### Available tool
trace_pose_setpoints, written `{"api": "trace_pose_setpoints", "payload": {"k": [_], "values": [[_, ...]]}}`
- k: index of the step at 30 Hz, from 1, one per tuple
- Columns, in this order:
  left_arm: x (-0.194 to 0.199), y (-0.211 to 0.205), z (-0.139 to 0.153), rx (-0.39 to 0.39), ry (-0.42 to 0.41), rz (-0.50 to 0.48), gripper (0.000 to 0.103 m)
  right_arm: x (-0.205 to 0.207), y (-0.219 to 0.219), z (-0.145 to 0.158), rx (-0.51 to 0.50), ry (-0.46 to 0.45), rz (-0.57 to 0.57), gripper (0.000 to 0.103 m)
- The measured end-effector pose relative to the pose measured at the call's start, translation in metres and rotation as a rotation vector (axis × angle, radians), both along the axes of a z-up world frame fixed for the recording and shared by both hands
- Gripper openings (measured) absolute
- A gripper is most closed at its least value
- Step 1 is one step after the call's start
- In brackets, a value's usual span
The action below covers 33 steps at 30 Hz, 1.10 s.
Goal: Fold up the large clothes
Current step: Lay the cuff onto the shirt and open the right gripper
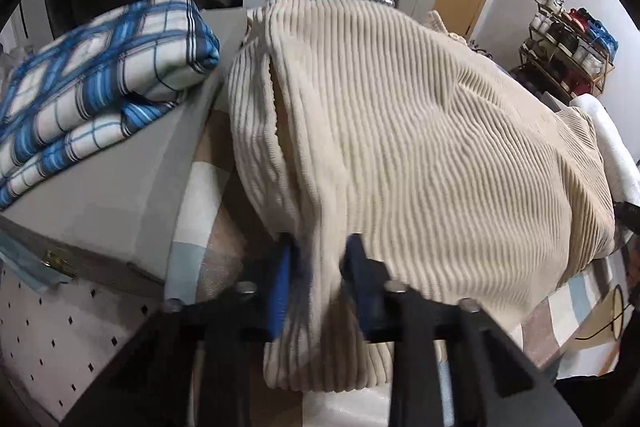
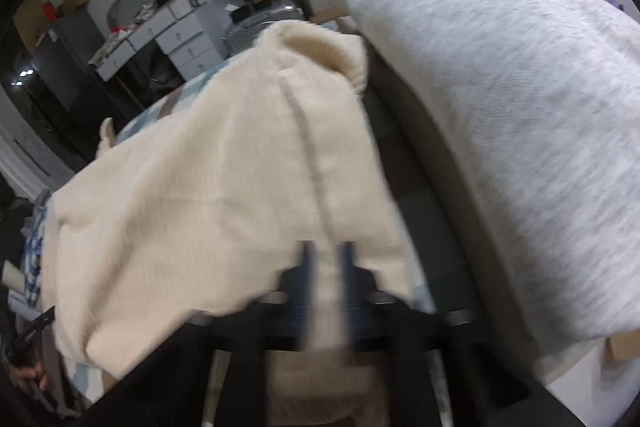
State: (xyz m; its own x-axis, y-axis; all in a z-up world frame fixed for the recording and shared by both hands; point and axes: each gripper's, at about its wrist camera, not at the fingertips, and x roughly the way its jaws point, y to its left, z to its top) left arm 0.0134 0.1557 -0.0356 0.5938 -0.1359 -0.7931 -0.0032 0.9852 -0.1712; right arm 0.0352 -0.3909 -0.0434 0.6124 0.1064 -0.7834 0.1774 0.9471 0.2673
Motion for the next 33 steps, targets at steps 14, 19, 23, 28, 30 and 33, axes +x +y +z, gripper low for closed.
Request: {"api": "trace_pose_setpoints", "payload": {"k": [14, 19, 23, 28, 30, 33], "values": [[-0.008, 0.012, 0.010, -0.057, -0.059, 0.016, 0.005, -0.007, 0.007, -0.022, -0.073, 0.035, -0.015, 0.016], [-0.022, 0.020, 0.010, -0.030, -0.070, 0.024, 0.004, -0.045, 0.008, 0.053, -0.071, -0.192, 0.000, 0.008], [-0.011, 0.022, -0.012, -0.043, -0.017, 0.025, 0.003, -0.034, -0.022, 0.045, -0.071, -0.130, -0.071, 0.007], [-0.012, 0.019, -0.014, -0.040, 0.012, 0.001, 0.005, -0.021, -0.003, 0.015, -0.182, -0.014, -0.040, 0.011], [-0.016, 0.019, -0.007, -0.030, 0.004, -0.006, 0.010, -0.020, 0.003, 0.021, -0.214, -0.010, -0.033, 0.023], [-0.024, 0.023, 0.009, -0.053, -0.028, 0.001, 0.030, -0.028, 0.002, 0.044, -0.189, -0.077, -0.025, 0.049]]}}
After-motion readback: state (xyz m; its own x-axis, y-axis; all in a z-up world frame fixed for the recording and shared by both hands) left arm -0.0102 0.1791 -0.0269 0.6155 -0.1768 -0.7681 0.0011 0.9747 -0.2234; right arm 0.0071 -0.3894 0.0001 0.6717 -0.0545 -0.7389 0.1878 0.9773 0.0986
